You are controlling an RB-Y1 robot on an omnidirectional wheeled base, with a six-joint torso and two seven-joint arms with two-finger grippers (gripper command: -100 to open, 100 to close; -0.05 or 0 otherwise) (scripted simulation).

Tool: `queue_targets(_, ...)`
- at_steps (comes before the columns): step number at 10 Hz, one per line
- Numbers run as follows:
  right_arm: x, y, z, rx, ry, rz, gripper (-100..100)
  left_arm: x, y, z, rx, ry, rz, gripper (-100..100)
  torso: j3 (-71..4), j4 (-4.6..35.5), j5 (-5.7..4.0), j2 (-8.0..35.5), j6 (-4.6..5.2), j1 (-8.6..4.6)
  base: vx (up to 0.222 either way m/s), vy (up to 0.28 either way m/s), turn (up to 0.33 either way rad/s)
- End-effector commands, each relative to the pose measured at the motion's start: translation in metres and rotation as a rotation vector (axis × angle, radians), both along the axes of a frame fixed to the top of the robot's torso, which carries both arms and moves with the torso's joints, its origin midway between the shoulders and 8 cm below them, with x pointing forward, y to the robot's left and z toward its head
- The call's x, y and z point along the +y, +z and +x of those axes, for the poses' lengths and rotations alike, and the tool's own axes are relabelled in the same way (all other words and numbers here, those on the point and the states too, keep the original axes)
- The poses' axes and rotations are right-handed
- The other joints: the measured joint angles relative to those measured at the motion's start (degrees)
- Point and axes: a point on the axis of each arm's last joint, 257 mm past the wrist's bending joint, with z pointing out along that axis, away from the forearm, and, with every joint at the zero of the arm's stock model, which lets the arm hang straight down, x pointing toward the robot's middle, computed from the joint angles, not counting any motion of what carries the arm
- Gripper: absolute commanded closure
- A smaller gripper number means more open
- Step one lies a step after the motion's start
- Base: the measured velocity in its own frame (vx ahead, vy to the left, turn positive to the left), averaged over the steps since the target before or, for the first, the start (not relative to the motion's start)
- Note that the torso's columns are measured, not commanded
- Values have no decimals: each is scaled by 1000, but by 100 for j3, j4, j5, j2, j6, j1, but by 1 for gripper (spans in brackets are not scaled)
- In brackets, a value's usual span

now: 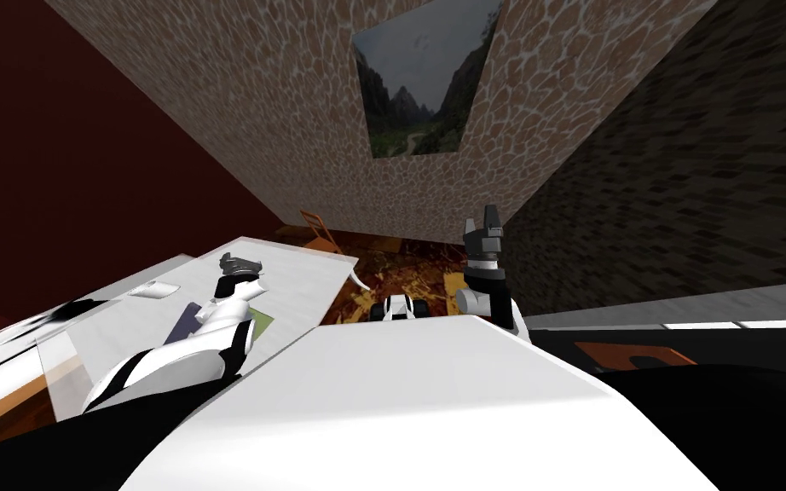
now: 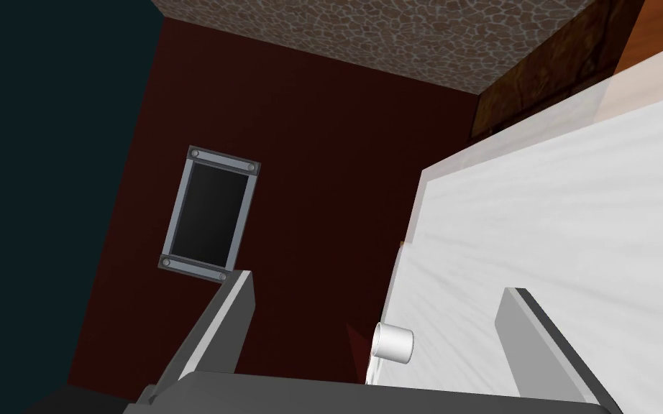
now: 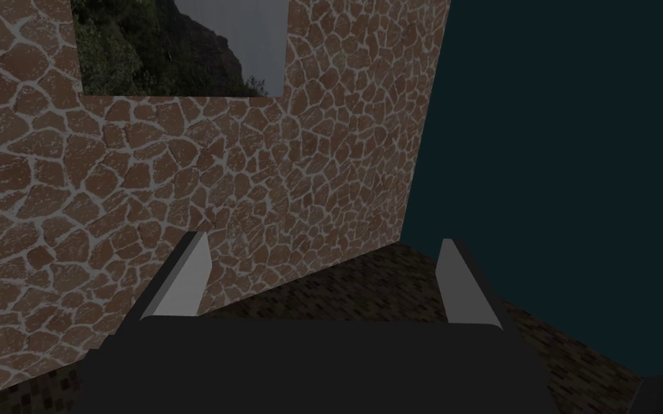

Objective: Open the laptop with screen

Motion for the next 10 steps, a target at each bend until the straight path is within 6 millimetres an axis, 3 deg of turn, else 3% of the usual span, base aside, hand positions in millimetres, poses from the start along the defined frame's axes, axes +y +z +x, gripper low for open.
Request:
queue_targets(1,0,0,0,0,0,0,0,-3,5,14,5,-12,-2,-100,-3,-2,2,-5,0,3,-17,-7,48)
queue_targets(5,0,0,0,0,0,0,0,-10,22,41,5,-35,0,-100,-3,-1,1,-3,-1,4,-22,-8,58)
queue_targets(7,0,0,0,0,0,0,0,-10,22,41,5,-35,0,-100,-2,-2,2,-4,0,3,-12,-6,12)
queue_targets(10,0,0,0,0,0,0,0,-16,43,65,5,-52,4,-100,-3,-1,1,-3,-1,2,-18,-8,75)
